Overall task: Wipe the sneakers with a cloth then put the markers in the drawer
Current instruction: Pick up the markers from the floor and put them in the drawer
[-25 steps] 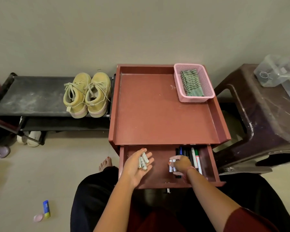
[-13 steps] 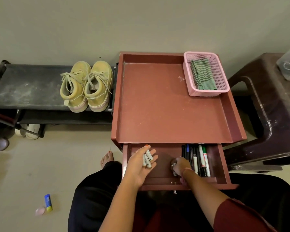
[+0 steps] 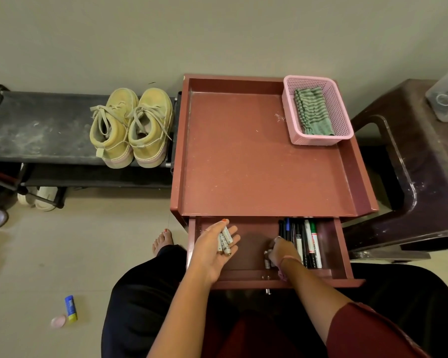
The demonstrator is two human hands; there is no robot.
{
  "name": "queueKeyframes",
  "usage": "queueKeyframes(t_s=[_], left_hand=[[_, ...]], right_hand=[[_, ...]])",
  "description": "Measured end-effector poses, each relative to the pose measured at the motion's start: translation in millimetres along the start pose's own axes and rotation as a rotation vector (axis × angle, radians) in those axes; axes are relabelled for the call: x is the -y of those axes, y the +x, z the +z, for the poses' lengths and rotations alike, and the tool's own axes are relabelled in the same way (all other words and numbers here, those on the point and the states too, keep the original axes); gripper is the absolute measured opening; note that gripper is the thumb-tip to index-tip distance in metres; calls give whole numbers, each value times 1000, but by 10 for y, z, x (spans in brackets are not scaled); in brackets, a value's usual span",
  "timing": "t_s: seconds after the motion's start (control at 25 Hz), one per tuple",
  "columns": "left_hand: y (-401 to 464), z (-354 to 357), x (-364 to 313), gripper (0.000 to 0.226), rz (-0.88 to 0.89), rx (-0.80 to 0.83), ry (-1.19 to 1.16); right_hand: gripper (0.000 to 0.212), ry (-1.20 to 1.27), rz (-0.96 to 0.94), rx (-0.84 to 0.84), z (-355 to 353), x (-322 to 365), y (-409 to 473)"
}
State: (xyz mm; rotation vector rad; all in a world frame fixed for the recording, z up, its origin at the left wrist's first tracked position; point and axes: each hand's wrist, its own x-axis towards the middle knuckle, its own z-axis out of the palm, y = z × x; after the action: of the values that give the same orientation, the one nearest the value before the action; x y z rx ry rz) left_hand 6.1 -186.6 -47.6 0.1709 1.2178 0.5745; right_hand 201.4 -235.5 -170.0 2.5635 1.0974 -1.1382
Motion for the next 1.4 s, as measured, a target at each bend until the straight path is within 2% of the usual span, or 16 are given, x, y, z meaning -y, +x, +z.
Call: queueKeyframes(t_s=[0.16, 0.24, 0.28, 0.36, 0.44, 0.48, 0.6, 0.76, 0.96, 1.12, 1.32, 1.4], left_hand=[[-6, -16, 3, 23, -1, 13, 11], [-13, -22, 6, 22, -1, 20, 21], [-15, -27, 12, 22, -4, 25, 23], [-18, -29, 25, 22, -11, 41, 29], [-17, -27, 34, 22, -11, 63, 45], [-14, -21, 42, 22, -7, 72, 53], [-11, -7, 64, 20, 11, 78, 80], [-14, -9, 89, 26, 2, 130, 44], [33, -42, 110, 32, -43, 265, 47], [61, -31, 148, 8, -82, 270, 60], [124, 19, 254, 16, -84, 196, 92], [171, 45, 298, 46, -73, 178, 65]], right_hand=[[17, -84, -13, 36, -128, -37, 8], [20, -49, 24, 70, -278, -11, 17], [20, 39, 47, 100, -394, 33, -24], [21, 379, 43, 184, -605, 152, -182], [13, 666, -105, 307, -784, 287, -460], [10, 736, -191, 364, -835, 361, -606], [26, 829, -390, 430, -853, 590, -929], [27, 797, -480, 367, -743, 747, -963], [25, 644, -469, 375, -762, 733, -937], [24, 665, -343, 456, -817, 680, -916], [19, 535, -309, 519, -794, 698, -861], [17, 504, -343, 523, -792, 667, -813]])
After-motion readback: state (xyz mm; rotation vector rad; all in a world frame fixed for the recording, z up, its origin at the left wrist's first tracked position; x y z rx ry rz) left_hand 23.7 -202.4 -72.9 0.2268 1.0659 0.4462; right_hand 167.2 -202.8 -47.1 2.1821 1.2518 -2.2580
